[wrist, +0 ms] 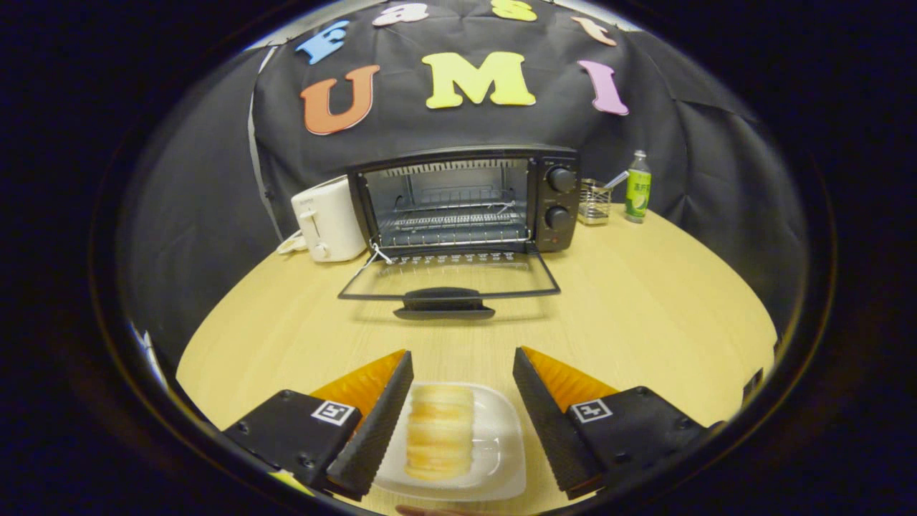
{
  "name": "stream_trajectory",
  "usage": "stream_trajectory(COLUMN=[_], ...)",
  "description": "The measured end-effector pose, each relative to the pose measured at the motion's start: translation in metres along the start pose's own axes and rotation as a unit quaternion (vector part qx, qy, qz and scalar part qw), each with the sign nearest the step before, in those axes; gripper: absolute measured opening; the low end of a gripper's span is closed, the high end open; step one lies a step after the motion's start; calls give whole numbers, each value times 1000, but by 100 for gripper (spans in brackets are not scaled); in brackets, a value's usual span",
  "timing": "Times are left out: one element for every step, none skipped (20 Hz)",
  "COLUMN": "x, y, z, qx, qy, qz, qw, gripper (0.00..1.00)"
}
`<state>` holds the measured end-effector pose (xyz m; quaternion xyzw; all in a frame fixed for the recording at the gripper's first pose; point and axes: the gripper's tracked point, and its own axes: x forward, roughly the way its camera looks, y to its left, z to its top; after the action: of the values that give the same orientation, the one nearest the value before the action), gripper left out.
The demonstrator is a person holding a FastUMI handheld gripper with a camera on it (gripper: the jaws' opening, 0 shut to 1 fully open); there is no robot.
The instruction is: Open the toaster oven, put the food inside, and close the toaster oven door.
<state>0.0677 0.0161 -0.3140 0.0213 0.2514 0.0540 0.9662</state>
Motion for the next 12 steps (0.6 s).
stream_trajectory(x=[-7, -11, -14, -13, -11, -9, -9, -9, -10, -13, -15, -17], y=[4, 5, 6, 7, 5, 2, 3, 6, 8, 8, 9, 11], z=[-10, -19, -25, -31, -41, -49, -49, -50, -53, -54, -55, -55], qx=[-4, -6, -2, 2, 6, 13, 22, 27, 29, 30, 33, 34], qy=[-1, 3, 1, 7, 21, 34, 36, 37, 45, 51, 56, 58], qz=[5, 6, 9, 11, 8, 4, 9, 16, 24, 26, 26, 28], qw=[1000, 1000, 1000, 1000, 1000, 999, 999, 999, 998, 998, 998, 997], gripper=[95, 96, 95, 94, 94, 93, 93, 93, 91, 86, 85, 84])
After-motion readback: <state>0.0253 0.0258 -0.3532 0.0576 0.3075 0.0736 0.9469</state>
